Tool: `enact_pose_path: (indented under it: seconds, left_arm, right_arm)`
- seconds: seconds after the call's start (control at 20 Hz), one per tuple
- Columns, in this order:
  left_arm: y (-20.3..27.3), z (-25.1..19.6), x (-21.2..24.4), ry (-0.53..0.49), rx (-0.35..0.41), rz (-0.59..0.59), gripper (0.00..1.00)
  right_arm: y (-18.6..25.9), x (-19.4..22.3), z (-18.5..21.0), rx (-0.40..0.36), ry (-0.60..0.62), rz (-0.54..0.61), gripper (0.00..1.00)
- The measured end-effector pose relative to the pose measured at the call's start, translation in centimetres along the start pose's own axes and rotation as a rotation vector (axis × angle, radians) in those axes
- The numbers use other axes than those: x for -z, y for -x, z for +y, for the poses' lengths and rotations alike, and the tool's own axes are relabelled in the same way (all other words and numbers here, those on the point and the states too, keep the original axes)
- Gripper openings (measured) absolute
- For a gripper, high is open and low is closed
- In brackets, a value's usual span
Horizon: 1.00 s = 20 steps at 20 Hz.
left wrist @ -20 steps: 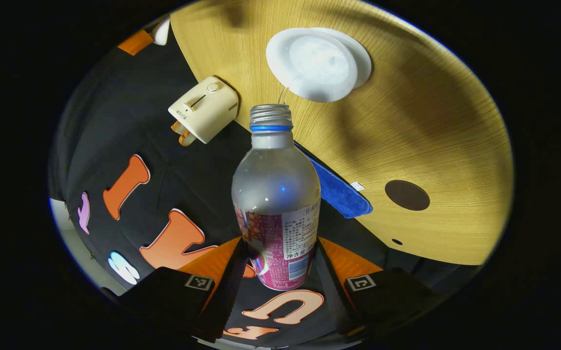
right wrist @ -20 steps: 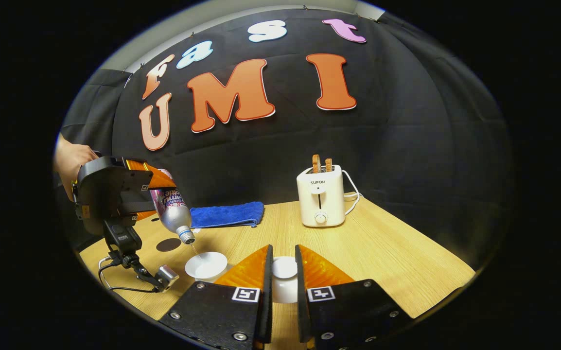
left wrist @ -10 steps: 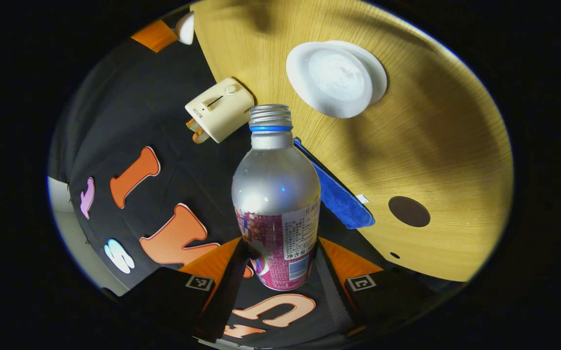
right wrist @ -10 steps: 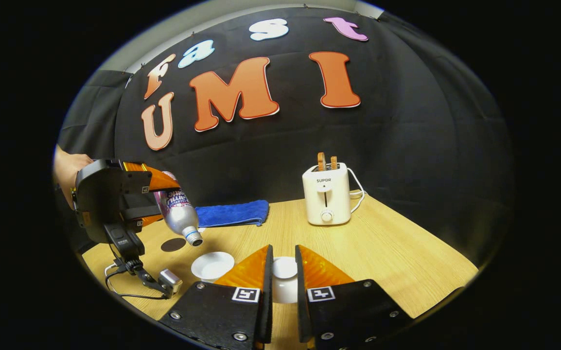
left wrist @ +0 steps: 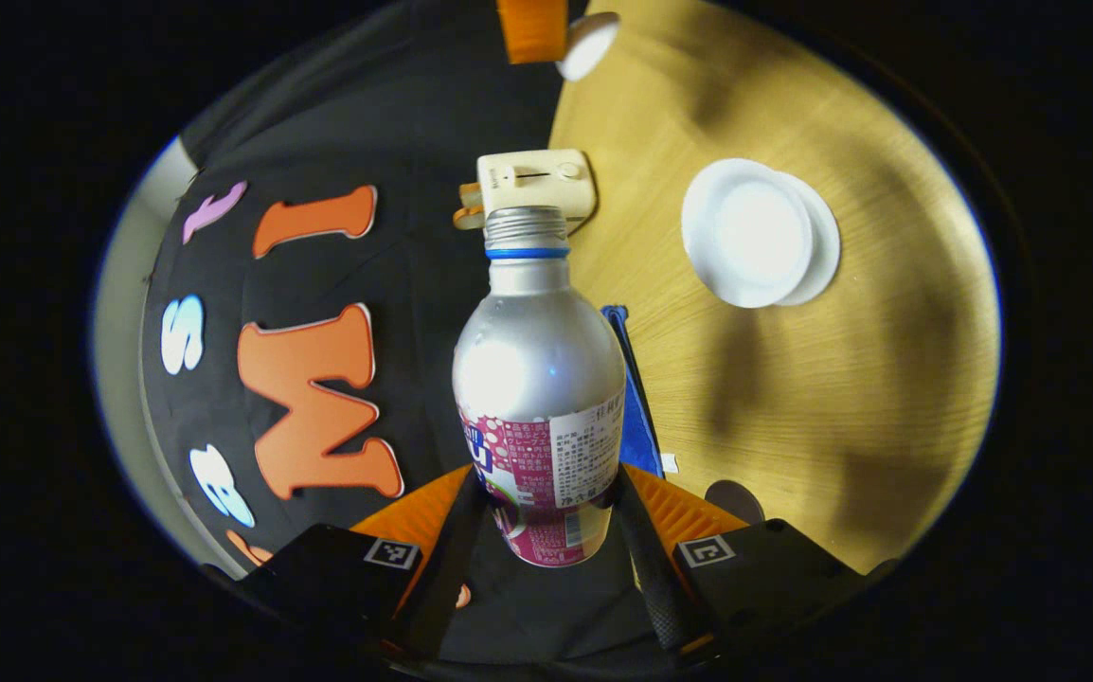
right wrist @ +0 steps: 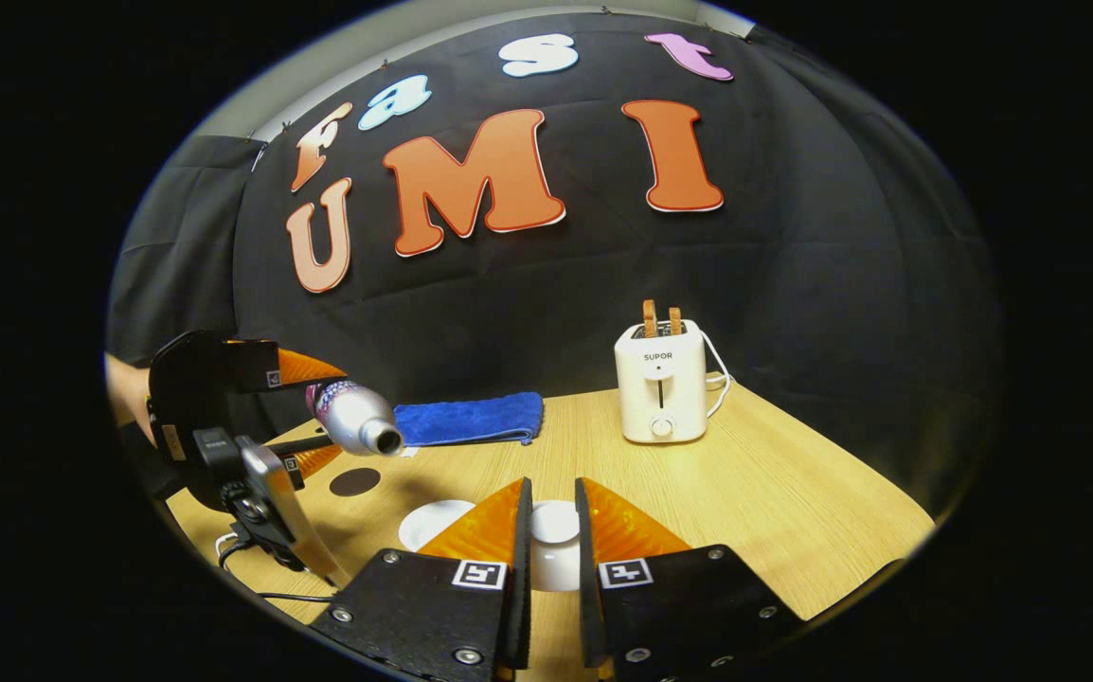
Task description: Open the teacup lid with one hand, grasp the water bottle and pour water into the teacup with the other hand; after pouring, place the water bottle on the coaster and then close the teacup lid.
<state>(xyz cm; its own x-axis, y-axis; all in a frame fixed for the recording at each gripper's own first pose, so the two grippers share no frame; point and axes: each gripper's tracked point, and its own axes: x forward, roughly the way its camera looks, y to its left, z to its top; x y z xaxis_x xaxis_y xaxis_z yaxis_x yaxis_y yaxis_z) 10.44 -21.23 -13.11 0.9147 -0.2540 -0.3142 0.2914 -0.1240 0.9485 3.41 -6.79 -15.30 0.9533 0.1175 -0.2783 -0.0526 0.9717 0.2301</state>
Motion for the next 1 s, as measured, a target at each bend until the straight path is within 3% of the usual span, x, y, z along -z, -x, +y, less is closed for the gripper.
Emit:
enact_pose_path:
  seconds: [0.15,0.6,0.75,0.9,1.0]
  left_arm:
    - [0.5,2.1,1.2,0.188,-0.1,-0.024,0.82]
    - [0.7,5.9,7.6,0.969,-0.333,-0.064,0.83]
    - [-0.5,5.4,7.8,1.256,-0.315,-0.065,0.82]
    - [-0.5,4.8,7.6,1.396,-0.286,-0.055,0.83]
    - [-1.0,3.7,7.8,1.469,-0.249,-0.039,0.82]
  right_arm:
    - [-0.6,-0.3,1.1,-0.011,0.003,0.001,0.21]
    - [-3.0,0.1,6.2,-0.081,0.057,0.032,0.21]
    - [-4.1,0.8,7.9,-0.104,0.081,0.049,0.21]
    - [-5.1,1.4,9.7,-0.129,0.106,0.064,0.17]
    - [-5.7,2.1,10.6,-0.144,0.121,0.078,0.22]
